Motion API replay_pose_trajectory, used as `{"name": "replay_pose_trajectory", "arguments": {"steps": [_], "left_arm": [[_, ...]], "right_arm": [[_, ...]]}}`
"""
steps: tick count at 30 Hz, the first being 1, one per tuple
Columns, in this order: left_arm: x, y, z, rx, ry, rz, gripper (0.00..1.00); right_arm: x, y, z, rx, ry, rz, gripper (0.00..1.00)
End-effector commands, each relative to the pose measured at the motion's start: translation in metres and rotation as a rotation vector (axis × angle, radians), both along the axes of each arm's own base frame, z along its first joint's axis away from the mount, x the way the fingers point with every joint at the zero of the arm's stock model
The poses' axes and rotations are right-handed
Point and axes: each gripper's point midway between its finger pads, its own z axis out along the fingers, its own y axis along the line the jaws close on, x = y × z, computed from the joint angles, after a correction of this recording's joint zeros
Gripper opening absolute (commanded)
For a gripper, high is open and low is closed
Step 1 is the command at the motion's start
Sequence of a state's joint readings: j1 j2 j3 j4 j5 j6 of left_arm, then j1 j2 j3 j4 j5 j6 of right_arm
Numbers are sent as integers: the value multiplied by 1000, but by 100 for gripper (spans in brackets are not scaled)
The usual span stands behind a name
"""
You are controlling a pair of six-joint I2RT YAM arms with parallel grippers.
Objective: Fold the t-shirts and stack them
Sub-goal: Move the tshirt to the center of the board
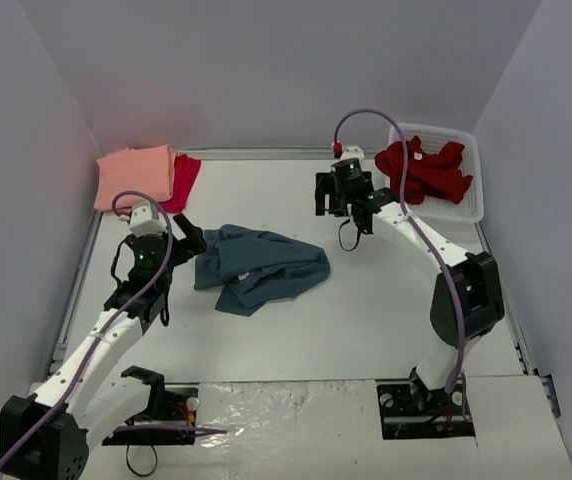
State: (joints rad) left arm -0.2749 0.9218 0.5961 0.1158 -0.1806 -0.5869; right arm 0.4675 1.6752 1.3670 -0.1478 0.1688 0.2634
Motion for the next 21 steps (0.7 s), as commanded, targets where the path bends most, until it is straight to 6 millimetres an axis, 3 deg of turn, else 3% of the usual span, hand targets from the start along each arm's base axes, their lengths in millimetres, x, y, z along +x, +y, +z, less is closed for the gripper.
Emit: {"name": "replay_pose_trajectory", "arguments": {"steps": [1, 7, 12, 21], "left_arm": [[1, -3, 5, 0, -17, -12, 94], [0, -2, 2, 9, -16, -3, 94], [2, -3, -3, 17, -8, -9, 94], [5, -6, -8, 21, 10, -18, 94]], "right_arm": [[22, -12, -31, -44, 55, -36, 74], [50, -28, -47, -61, 69, -114, 74], [63, -58, -52, -56, 82, -180, 74], [63, -114, -71, -87, 129, -287, 73]]}}
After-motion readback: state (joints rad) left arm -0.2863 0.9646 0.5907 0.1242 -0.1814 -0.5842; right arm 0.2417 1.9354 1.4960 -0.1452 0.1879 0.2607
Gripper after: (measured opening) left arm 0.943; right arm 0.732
